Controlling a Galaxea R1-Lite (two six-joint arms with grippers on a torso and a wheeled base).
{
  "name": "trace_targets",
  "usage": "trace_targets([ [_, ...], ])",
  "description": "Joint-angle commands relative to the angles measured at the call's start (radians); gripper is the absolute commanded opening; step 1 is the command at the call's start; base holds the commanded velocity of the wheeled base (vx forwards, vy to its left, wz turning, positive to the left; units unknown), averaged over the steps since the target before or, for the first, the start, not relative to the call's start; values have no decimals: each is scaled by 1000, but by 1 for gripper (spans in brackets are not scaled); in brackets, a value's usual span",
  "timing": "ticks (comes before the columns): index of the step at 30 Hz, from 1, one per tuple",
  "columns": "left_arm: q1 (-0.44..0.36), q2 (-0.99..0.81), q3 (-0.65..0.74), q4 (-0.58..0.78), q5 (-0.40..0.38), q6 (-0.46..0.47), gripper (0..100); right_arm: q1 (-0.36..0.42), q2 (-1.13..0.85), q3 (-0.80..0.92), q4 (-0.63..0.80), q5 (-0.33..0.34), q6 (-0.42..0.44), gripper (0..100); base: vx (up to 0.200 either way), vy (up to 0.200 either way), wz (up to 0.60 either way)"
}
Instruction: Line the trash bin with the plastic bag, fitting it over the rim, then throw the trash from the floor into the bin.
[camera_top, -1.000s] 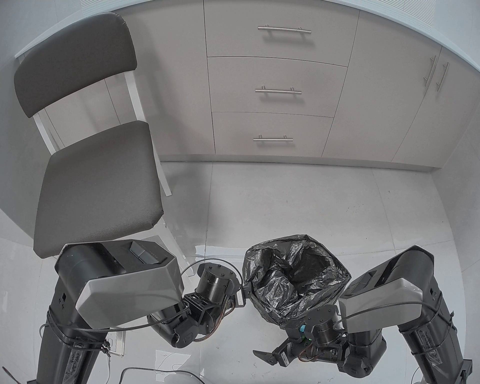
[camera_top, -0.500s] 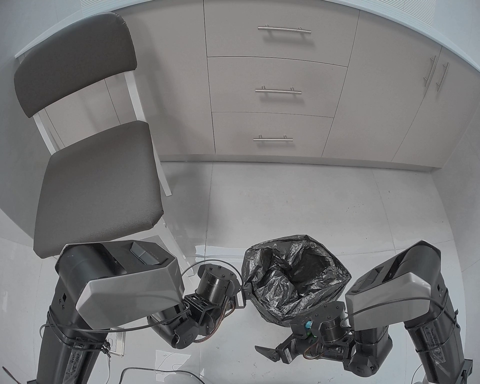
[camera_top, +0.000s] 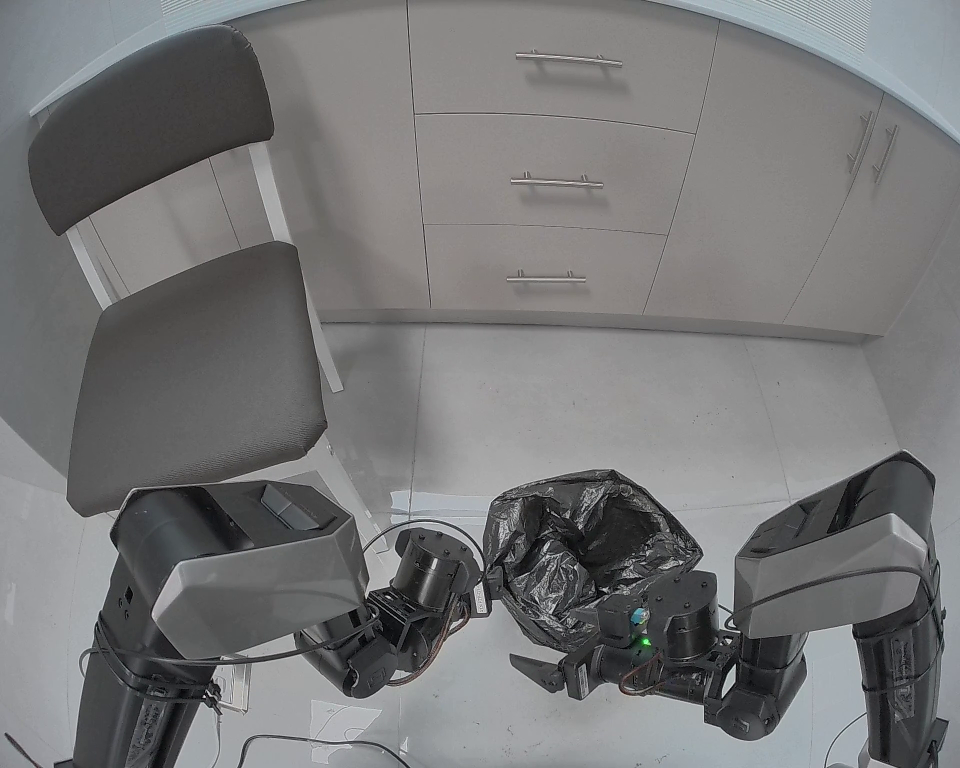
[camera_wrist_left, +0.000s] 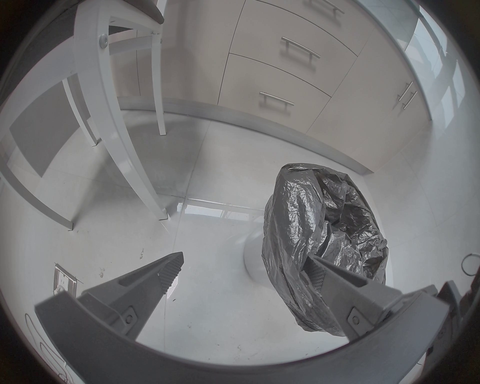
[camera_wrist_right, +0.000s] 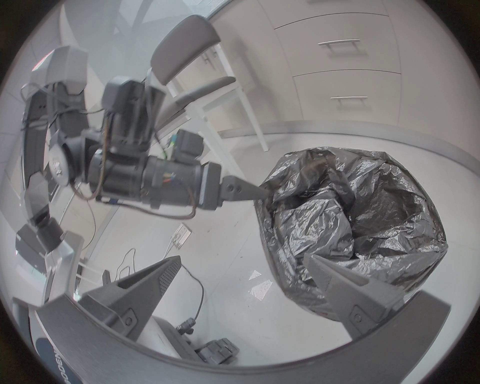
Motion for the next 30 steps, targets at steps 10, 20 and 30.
trace_targets([
  [10, 2, 4, -5, -7, 0, -2, 100, 4, 141, -222, -18, -22, 39, 100, 0, 0, 0],
  [20, 0, 8, -3, -23, 0, -1, 100, 37, 190, -273, 10, -22, 22, 100, 0, 0, 0],
  [30, 0, 8, -2, -23, 0, 1, 100, 66, 203, -244, 10, -18, -2, 100, 0, 0, 0],
])
